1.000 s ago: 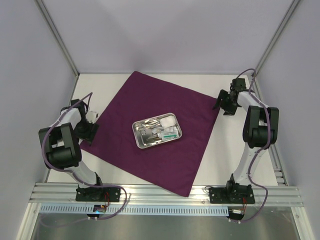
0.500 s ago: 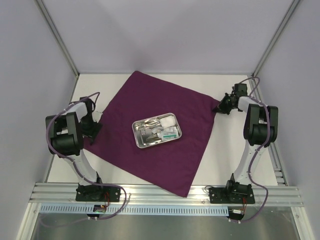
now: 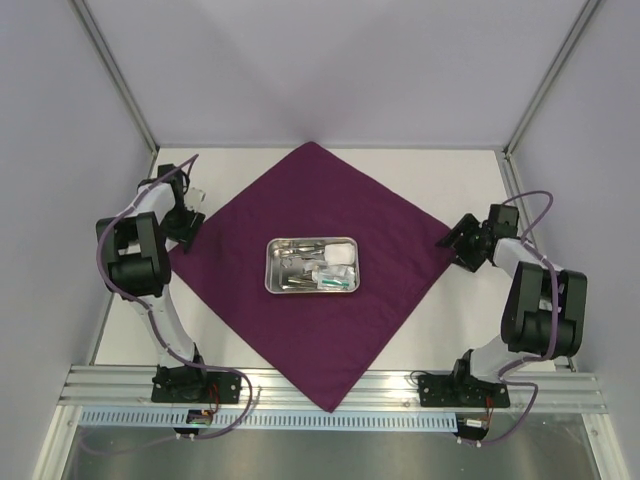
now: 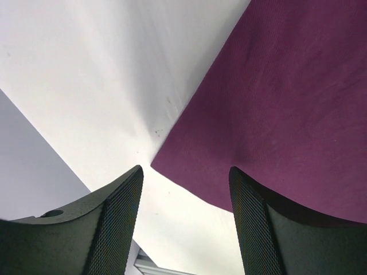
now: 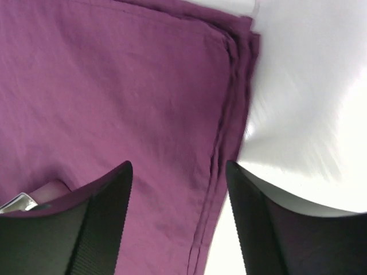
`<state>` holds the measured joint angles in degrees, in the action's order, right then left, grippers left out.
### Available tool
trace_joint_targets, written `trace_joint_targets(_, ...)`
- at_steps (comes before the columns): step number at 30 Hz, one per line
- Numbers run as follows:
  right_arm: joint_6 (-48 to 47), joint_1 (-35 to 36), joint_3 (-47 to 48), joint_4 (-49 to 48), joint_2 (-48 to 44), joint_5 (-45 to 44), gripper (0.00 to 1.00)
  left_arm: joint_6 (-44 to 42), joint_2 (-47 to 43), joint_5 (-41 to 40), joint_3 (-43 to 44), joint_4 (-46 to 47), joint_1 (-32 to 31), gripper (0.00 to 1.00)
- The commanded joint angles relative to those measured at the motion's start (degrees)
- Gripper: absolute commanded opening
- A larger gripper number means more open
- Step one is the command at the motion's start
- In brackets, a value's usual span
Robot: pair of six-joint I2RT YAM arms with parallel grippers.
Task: Prepare the surgical pack
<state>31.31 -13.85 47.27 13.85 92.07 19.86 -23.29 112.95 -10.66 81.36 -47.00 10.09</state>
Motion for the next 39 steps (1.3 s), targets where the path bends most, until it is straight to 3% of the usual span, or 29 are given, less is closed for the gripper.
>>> trace_joint_targets(1,-2.92,1.36,0.45,5.65,-8.11,-10.05,0.7,0.35,-2.81,2.83,1.7,-1.86,-0.33,0.71)
trace_joint_targets(4,-5.64,9.51,3.53,12.42,-17.69,-19.29,0.73,0.0,-7.82,4.58,-1.72,-2.56,-0.33,0.72)
trace_joint_targets(5,-7.65,17.63,5.62,13.91,-19.37,-22.29,0.73,-0.26,-10.44,4.94,-3.82,-2.83,-0.33,0.72)
trace_joint_targets(7,-9.59,26.46,7.04,18.48,-22.63,-26.08,0.72,-0.35,-13.18,5.73,-6.12,-3.97,-0.33,0.73)
trace_joint_targets(8,-10.38,35.64,7.57,19.54,-23.25,-26.71,0.72,-0.62,-15.97,5.91,-8.56,-4.23,-0.33,0.73)
trace_joint_targets(10,-13.02,44.56,7.93,22.09,-23.25,-25.32,0.71,-0.88,-19.15,6.52,-10.86,-5.64,-0.33,0.73)
trace_joint_targets(11,-13.81,53.22,8.1,23.93,-22.73,-24.52,0.71,-1.06,-22.3,6.61,-13.05,-6.17,-0.33,0.73)
trace_joint_targets(13,-15.83,62.4,8.72,26.04,-20.72,-24.86,0.7,-1.58,-25.74,7.05,-15.17,-7.57,-0.33,0.74)
trace_joint_targets(14,-16.62,72.19,9.07,27.19,-19.92,-25.39,0.7,-1.76,-29.06,7.05,-17.36,-7.84,-0.33,0.74)
trace_joint_targets(16,-18.12,81.48,9.86,29.74,-17.91,-26.98,0.7,-2.29,-32.16,6.44,-19.56,-8.36,-0.33,0.75)
trace_joint_targets(17,-18.3,89.27,9.86,29.4,-16.07,-26.54,0.7,-2.46,-34.78,6.26,-21.23,-8.63,-0.42,0.75)
trace_joint_targets(20,-17.43,100.72,8.03,24.94,-12.46,-24.7,0.69,-2.9,-39.01,6.35,-23.43,-10.47,-0.33,0.75)
trace_joint_targets(23,-16.9,108.03,7.4,21.23,-8.34,-24.69,0.69,-2.99,-41.65,6.61,-24.14,-11.88,-0.33,0.76)
trace_joint_targets(27,-16.63,112.37,8.37,21.31,-2.96,-26.79,0.69,-2.9,-44.12,7.14,-24.23,-13.37,-0.33,0.76)
trace_joint_targets(36,-14.35,112.81,6.61,20.34,1.7,-36.9,0.64,-1.85,-45.71,10.13,-24.23,-15.05,-0.33,0.76)
trace_joint_targets(39,-14.26,112.29,6.08,19.82,2.85,-38.57,0.54,-1.76,-45.62,10.39,-24.23,-15.22,-0.42,0.76)
